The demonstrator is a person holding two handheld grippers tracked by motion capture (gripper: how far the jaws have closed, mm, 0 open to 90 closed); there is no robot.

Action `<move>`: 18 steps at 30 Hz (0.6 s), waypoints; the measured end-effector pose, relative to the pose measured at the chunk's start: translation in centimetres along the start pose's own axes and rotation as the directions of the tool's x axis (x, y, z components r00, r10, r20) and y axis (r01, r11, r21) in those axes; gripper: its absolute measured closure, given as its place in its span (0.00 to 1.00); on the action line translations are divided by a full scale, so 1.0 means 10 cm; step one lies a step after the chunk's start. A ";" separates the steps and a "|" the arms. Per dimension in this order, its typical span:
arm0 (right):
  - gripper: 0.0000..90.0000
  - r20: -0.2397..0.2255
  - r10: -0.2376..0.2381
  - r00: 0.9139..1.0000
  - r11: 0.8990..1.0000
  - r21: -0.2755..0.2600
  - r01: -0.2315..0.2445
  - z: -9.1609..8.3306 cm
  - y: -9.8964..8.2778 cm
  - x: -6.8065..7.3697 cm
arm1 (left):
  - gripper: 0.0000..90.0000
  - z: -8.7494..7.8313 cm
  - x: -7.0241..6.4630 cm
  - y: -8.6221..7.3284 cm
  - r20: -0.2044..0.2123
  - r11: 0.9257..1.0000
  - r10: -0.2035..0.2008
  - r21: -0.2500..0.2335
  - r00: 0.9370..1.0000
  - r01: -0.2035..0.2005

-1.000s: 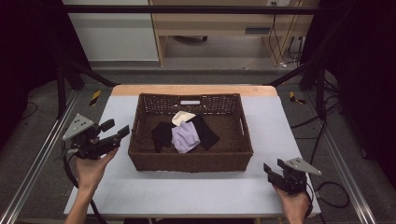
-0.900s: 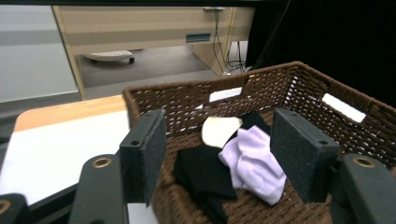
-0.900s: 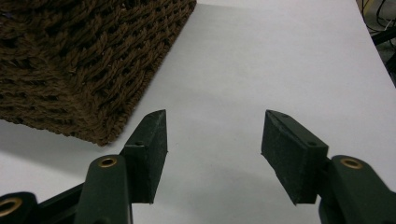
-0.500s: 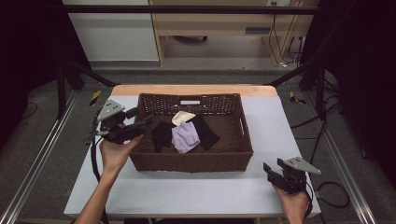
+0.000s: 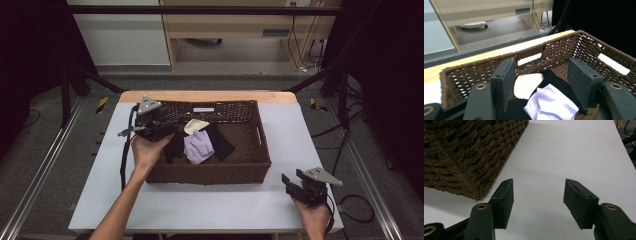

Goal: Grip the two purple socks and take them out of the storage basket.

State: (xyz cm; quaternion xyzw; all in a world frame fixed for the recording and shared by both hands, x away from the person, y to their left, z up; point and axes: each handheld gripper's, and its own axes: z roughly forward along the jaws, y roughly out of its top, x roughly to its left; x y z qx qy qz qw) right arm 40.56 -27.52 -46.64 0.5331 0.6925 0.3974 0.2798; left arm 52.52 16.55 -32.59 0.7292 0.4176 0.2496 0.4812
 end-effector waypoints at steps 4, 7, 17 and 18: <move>0.48 0.001 0.003 1.000 1.000 -0.001 -0.003 0.01 0.00 -0.01 | 0.43 0.16 -0.05 0.01 -0.008 1.000 0.022 0.016 1.000 -0.021; 0.49 0.000 0.003 1.000 1.000 -0.001 -0.003 0.01 0.00 -0.01 | 0.43 0.27 -0.05 0.02 -0.008 0.999 0.022 0.027 1.000 -0.022; 0.51 -0.002 -0.003 1.000 1.000 0.001 0.003 0.03 0.01 0.00 | 0.42 0.62 -0.02 -0.01 -0.001 0.997 -0.012 0.073 1.000 0.012; 0.51 -0.003 -0.003 1.000 1.000 0.001 0.003 0.03 0.01 0.00 | 0.42 0.65 -0.03 -0.01 -0.005 0.997 -0.011 0.074 1.000 0.011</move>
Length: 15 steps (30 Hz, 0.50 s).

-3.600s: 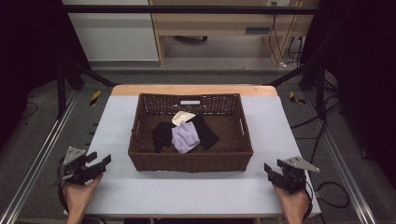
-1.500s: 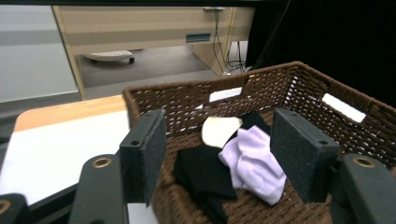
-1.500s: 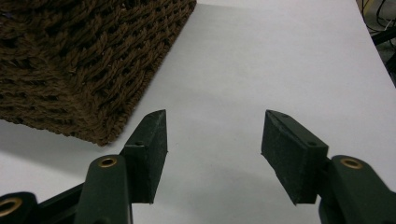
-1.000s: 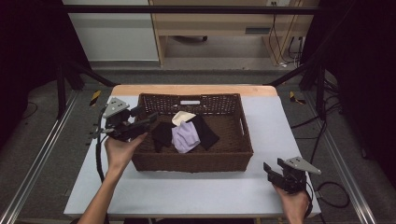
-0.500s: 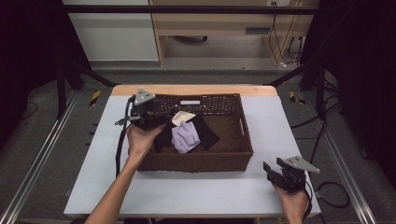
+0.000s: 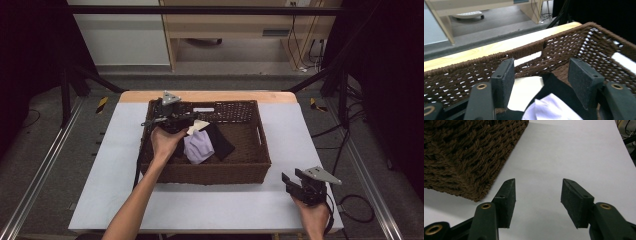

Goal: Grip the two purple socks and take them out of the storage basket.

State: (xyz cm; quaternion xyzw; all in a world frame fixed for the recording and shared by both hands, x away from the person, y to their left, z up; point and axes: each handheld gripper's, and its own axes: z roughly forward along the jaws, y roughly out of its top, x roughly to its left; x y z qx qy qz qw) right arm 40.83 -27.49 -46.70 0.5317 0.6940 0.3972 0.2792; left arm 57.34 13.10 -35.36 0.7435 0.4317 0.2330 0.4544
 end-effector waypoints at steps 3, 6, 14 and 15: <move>0.50 0.000 0.003 1.000 1.000 0.000 -0.003 0.00 0.00 0.00 | 0.43 0.08 -0.01 0.01 0.007 1.000 -0.001 0.007 1.000 0.001; 0.49 0.000 0.000 1.000 1.000 0.001 0.000 0.01 0.00 -0.01 | 0.43 0.16 -0.01 -0.01 0.004 1.000 -0.014 0.026 1.000 0.014; 0.49 0.003 -0.002 1.000 1.000 0.001 0.002 0.02 -0.01 -0.01 | 0.43 0.33 -0.03 -0.09 -0.001 0.996 0.002 0.092 1.000 -0.001; 0.49 0.004 -0.001 1.000 1.000 0.005 0.001 0.02 -0.01 -0.01 | 0.42 0.34 -0.03 -0.09 0.000 0.996 0.005 0.094 1.000 -0.005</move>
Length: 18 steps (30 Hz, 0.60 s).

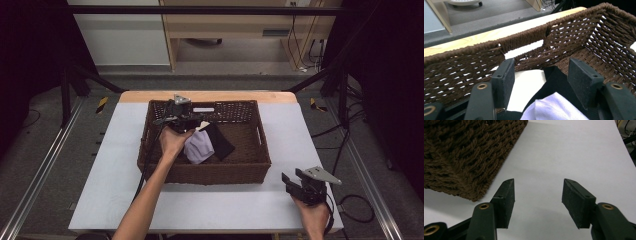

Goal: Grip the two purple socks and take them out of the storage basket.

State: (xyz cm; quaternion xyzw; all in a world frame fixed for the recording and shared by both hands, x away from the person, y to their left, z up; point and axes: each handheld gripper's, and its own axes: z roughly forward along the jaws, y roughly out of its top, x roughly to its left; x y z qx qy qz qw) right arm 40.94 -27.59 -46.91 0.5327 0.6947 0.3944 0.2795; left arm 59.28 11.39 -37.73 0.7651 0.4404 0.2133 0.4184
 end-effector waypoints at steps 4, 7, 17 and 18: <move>0.48 0.000 0.004 1.000 1.000 0.003 -0.004 0.00 0.00 0.00 | 0.41 0.04 0.00 -0.03 -0.005 0.999 0.015 0.046 1.000 -0.015; 0.48 0.002 -0.001 1.000 1.000 0.003 0.001 0.01 -0.01 0.00 | 0.39 0.09 -0.02 -0.05 0.002 0.996 0.021 0.084 1.000 -0.021; 0.48 0.001 0.000 1.000 1.000 0.009 0.000 0.01 -0.01 0.00 | 0.36 0.19 -0.03 -0.09 0.011 0.983 0.039 0.181 0.999 -0.040; 0.48 -0.002 0.005 1.000 1.000 0.011 -0.005 0.01 -0.01 0.01 | 0.36 0.19 -0.04 -0.10 0.012 0.980 0.044 0.195 0.999 -0.045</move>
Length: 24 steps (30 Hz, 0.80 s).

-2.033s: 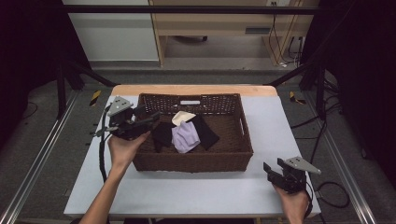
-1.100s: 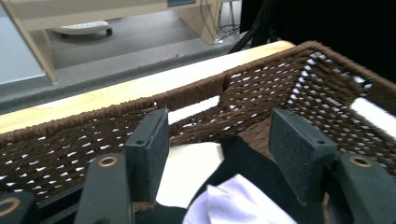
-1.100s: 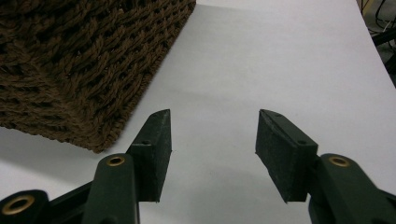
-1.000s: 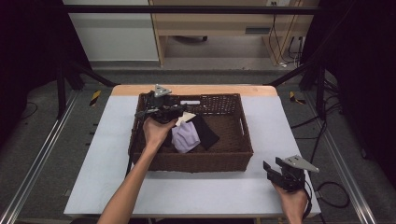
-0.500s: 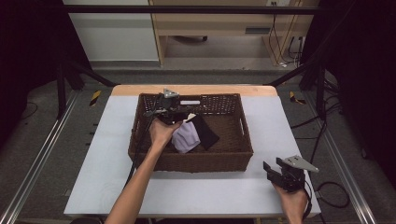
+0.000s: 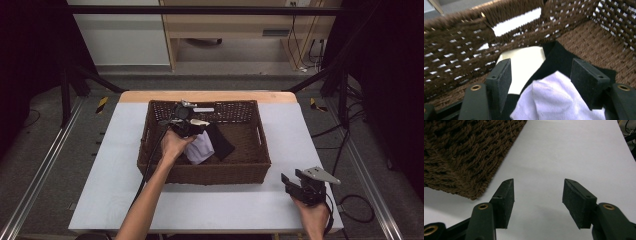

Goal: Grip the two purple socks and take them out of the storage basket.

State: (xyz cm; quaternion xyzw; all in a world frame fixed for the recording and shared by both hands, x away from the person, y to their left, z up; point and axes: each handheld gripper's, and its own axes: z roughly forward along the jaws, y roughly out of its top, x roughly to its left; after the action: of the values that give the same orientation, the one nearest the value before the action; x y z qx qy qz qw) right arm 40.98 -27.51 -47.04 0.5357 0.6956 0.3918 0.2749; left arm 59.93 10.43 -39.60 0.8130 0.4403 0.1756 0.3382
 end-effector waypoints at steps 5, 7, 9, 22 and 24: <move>0.48 0.001 -0.001 1.000 1.000 0.002 0.001 0.01 0.00 0.00 | 0.36 0.06 -0.04 -0.01 0.005 0.999 0.024 0.043 1.000 -0.024; 0.48 0.002 -0.004 1.000 1.000 0.004 0.004 0.01 0.00 0.00 | 0.36 0.09 -0.04 -0.02 0.004 0.998 0.025 0.057 1.000 -0.025; 0.48 0.000 -0.004 1.000 1.000 0.006 0.004 0.01 0.00 0.00 | 0.37 0.11 -0.04 -0.02 0.004 0.997 0.024 0.079 1.000 -0.025; 0.47 0.000 0.000 1.000 1.000 0.014 0.000 0.02 0.00 0.00 | 0.71 0.22 -0.10 -0.01 0.053 0.977 0.065 0.197 0.996 -0.074; 0.47 -0.001 0.001 1.000 1.000 0.013 -0.001 0.01 0.00 0.00 | 0.81 0.20 -0.09 -0.01 0.067 0.978 0.049 0.200 0.997 -0.062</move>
State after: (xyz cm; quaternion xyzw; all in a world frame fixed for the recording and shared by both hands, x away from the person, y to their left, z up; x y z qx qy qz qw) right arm 41.08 -27.44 -47.13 0.5376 0.6982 0.3875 0.2708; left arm 60.57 8.96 -41.06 0.8601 0.4225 0.1142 0.2622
